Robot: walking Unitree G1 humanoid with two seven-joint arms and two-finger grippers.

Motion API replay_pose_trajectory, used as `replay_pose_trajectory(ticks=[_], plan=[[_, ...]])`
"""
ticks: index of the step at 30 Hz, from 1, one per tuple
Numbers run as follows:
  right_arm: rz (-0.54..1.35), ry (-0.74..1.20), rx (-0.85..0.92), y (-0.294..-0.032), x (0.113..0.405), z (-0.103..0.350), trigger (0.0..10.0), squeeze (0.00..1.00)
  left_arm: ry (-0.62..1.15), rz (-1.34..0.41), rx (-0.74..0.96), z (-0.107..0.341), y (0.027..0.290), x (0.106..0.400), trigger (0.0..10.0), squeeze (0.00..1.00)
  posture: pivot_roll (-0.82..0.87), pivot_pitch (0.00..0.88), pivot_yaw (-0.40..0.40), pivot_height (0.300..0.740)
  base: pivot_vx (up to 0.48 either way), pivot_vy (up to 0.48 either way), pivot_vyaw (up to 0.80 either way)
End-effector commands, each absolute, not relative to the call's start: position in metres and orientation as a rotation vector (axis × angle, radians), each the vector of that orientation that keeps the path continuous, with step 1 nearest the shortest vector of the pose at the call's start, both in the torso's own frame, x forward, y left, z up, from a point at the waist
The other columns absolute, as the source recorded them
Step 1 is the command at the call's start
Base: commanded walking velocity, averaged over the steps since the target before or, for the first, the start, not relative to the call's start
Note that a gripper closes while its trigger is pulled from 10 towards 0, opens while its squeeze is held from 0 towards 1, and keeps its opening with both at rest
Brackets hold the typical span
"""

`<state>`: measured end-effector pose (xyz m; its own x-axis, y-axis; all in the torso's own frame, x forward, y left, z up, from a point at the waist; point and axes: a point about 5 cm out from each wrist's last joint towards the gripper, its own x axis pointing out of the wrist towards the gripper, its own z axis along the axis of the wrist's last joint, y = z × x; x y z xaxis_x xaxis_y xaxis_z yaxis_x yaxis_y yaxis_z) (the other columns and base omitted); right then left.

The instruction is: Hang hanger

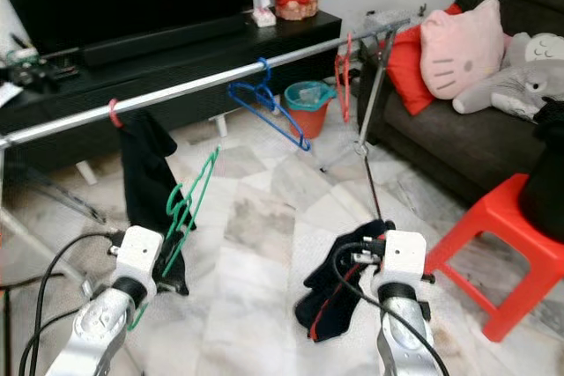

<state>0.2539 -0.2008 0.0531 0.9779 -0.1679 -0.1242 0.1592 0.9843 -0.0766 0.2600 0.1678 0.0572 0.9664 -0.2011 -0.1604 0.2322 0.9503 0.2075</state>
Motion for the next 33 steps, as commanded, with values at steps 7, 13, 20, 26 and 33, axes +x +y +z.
replay_pose_trajectory(ticks=[7, 13, 20, 26, 33], plan=[[-0.146, 0.097, -0.086, -0.197, 0.261, 0.064, 10.0, 0.00, 0.117, -0.225, 0.236, 0.067, 0.165, 0.263, 10.0, 0.00, -0.13, 0.000, 0.026, 0.740, -0.151, 0.000, 0.00], [-0.140, 0.092, -0.090, -0.197, 0.263, 0.067, 10.0, 0.00, 0.116, -0.229, 0.236, 0.069, 0.162, 0.265, 10.0, 0.00, -0.13, 0.000, 0.021, 0.740, 0.000, 0.000, 0.00], [-0.134, 0.087, -0.094, -0.197, 0.265, 0.069, 10.0, 0.00, 0.117, -0.239, 0.235, 0.071, 0.160, 0.266, 10.0, 0.00, -0.13, 0.000, 0.021, 0.740, 0.000, 0.000, 0.12], [-0.125, 0.085, -0.099, -0.196, 0.267, 0.071, 10.0, 0.00, 0.113, -0.260, 0.236, 0.073, 0.156, 0.268, 10.0, 0.00, -0.12, 0.000, 0.020, 0.740, 0.000, 0.000, 0.74], [-0.124, 0.084, -0.101, -0.196, 0.272, 0.072, 10.0, 0.00, 0.116, -0.303, 0.258, 0.075, 0.152, 0.269, 10.0, 0.00, -0.12, 0.000, 0.019, 0.740, 0.000, 0.000, 0.80]])
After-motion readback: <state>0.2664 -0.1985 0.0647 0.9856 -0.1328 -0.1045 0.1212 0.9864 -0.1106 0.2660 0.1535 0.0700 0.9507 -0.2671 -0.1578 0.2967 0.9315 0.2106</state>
